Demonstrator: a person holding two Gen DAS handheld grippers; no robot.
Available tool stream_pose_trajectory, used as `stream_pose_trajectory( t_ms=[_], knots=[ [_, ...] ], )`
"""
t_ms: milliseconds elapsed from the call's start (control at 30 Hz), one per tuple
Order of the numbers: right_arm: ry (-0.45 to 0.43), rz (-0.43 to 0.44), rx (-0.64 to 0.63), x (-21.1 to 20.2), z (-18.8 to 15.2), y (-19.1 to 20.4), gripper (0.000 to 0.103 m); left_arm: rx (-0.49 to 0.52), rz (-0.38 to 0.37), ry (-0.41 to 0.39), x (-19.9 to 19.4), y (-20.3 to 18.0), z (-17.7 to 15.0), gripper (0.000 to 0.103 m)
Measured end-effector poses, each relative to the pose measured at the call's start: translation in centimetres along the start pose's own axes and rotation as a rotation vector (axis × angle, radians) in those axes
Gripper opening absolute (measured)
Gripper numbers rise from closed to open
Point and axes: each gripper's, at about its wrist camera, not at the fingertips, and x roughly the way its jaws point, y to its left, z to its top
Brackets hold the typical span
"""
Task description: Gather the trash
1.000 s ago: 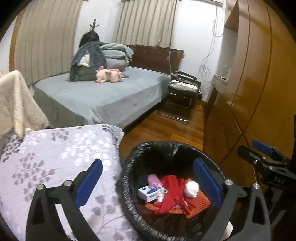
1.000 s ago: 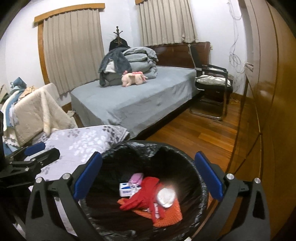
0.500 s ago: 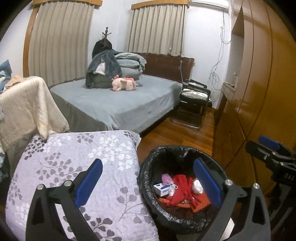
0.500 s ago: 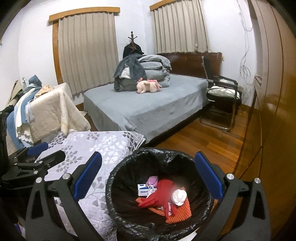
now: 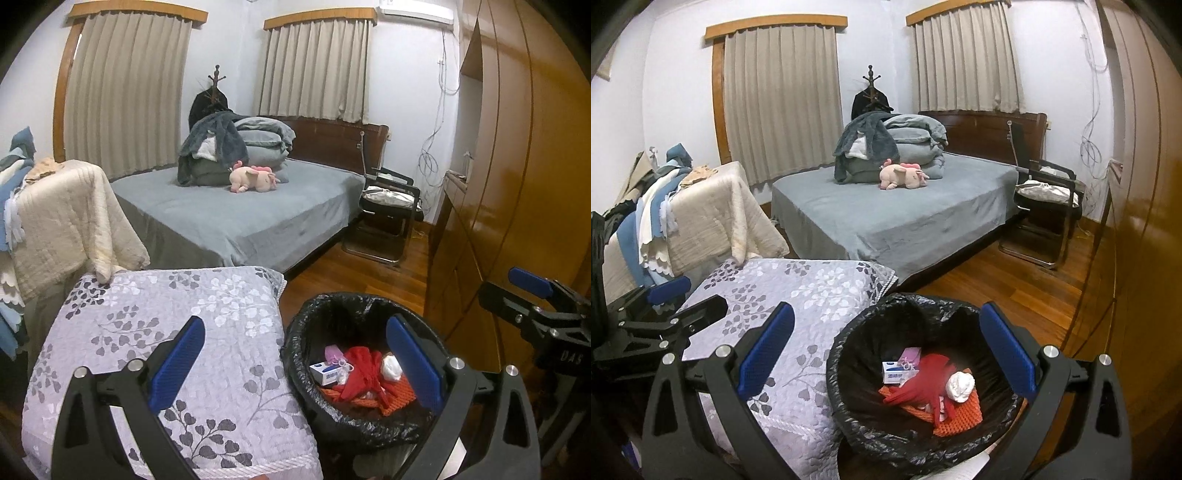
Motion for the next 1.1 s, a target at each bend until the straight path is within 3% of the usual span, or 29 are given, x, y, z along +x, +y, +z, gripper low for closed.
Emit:
stream_pose_trajectory(
  t_ms=[1100],
  knots=[
    [-0.006,0.042,-0.048,-0.5,-0.1,2.9,0.098,-0.026,0.029,-0.027,-3.0,1.2,-0.4,0.097]
  ],
)
